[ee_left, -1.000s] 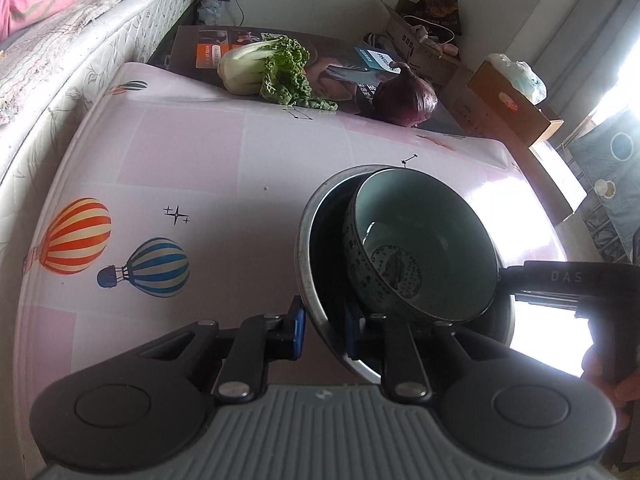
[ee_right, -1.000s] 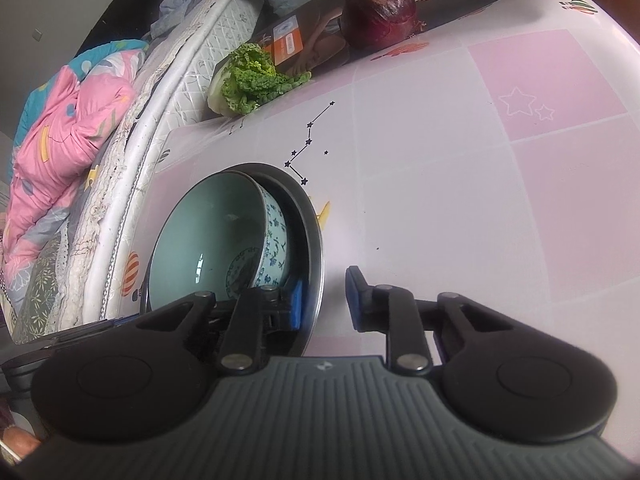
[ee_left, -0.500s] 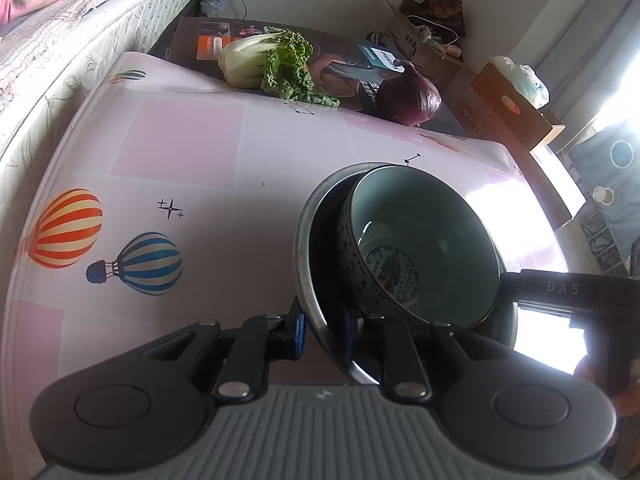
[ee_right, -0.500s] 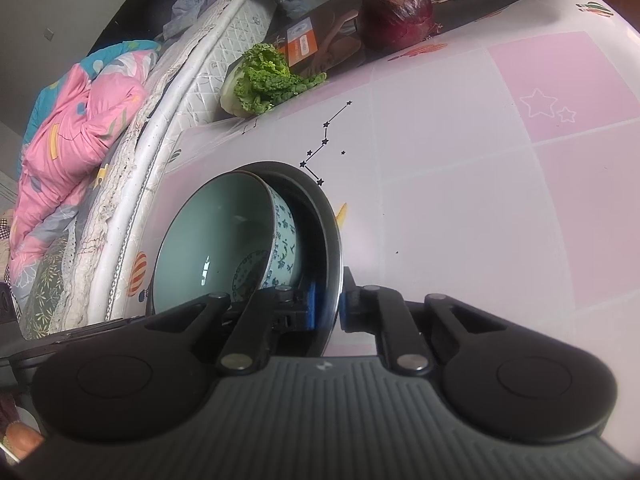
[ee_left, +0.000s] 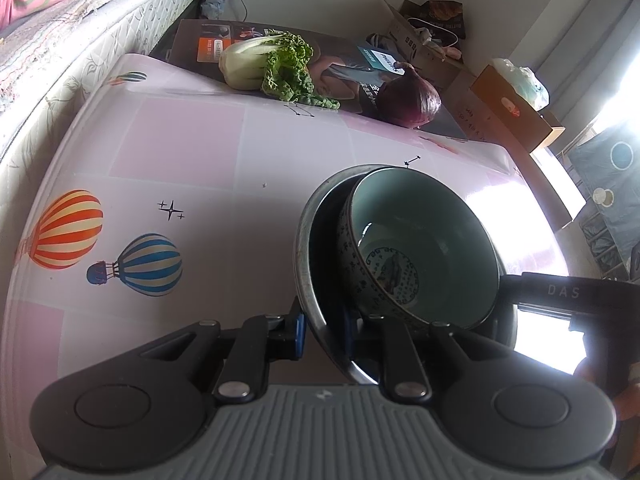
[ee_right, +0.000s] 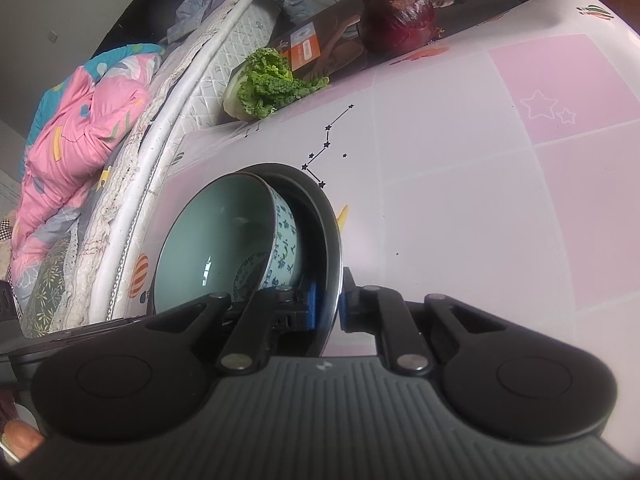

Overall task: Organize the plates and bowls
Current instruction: 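Lift the basin with the teal bowl using both tools toward the plate stack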

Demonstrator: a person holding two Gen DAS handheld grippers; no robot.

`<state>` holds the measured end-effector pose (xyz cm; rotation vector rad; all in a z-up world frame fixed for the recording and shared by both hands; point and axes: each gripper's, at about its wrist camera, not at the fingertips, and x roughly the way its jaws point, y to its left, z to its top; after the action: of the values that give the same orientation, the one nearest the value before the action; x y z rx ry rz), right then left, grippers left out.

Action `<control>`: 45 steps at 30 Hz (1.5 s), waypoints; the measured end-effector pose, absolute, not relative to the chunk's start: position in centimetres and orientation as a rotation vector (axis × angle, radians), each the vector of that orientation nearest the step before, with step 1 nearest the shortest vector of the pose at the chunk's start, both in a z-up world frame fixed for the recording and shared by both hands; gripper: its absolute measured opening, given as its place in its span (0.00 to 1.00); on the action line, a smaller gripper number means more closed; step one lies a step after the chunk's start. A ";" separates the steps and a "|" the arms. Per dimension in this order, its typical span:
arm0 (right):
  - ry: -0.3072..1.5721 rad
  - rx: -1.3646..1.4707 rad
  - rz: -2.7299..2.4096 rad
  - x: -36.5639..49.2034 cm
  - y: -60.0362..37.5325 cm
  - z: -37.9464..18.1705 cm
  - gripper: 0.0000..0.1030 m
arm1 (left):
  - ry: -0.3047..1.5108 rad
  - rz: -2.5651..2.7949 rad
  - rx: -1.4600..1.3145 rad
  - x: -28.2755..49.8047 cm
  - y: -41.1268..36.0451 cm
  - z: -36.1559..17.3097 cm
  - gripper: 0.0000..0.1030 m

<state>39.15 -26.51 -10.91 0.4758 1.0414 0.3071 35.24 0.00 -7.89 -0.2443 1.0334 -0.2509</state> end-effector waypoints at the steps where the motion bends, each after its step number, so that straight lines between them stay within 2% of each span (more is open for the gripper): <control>1: 1.042 0.477 0.307 39.2 -26.5 -10.9 0.09 | 1.032 -0.251 -0.244 35.2 0.0 -7.9 0.17; 45: 0.993 0.476 0.325 38.8 -26.6 -9.1 0.09 | 0.959 -0.245 -0.235 34.2 0.2 -5.6 0.17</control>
<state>38.77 -26.61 -9.10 0.4757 0.9932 0.3254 34.18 0.23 -5.60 -0.2354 0.9587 -0.2452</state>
